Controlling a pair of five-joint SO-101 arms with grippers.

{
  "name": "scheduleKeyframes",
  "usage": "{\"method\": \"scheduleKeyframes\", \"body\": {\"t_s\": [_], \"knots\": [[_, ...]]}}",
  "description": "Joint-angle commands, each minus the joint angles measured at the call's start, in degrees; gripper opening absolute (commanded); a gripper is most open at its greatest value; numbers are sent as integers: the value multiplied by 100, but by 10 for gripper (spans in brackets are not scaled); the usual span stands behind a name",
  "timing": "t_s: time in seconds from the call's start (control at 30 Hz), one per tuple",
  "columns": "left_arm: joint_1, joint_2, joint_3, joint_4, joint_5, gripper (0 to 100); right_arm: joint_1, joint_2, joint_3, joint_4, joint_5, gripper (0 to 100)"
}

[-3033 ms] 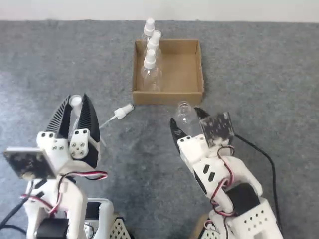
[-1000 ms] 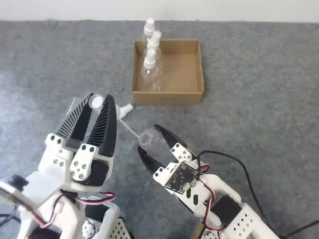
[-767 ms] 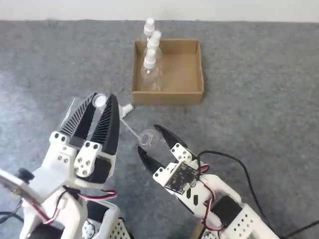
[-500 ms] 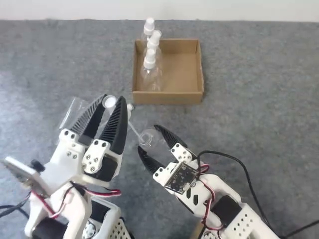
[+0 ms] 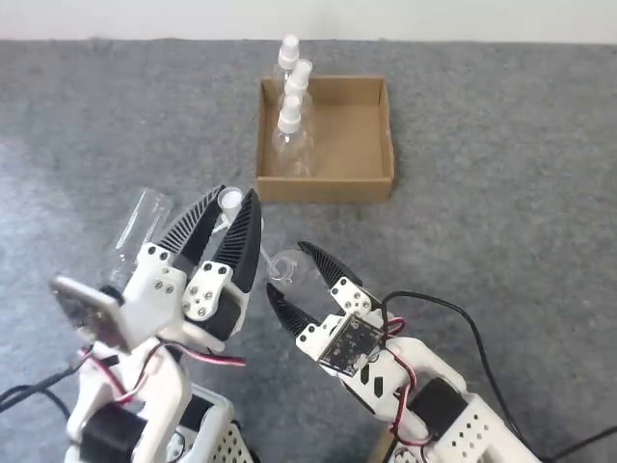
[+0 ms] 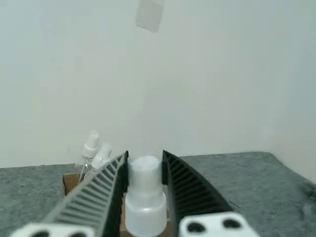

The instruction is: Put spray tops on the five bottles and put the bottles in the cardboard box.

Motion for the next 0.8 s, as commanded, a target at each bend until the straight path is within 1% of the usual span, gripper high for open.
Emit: {"method": "scheduleKeyframes", "body": {"t_s": [0.0, 0.1, 0.23, 0.6, 0.77], "knots": [[35, -26, 171, -149, -193, 12, -22, -233, 114, -189, 97, 115], [290, -26, 338, -141, -255, 12, -13, -233, 114, -189, 105, 115], [519, -26, 426, -141, -589, 12, 215, -233, 105, -207, 97, 114], [484, 0, 716, -105, -624, 13, 321, -233, 114, -356, 97, 114], [519, 18, 716, 141, -633, 77, 409, -233, 114, -382, 97, 114]]}}
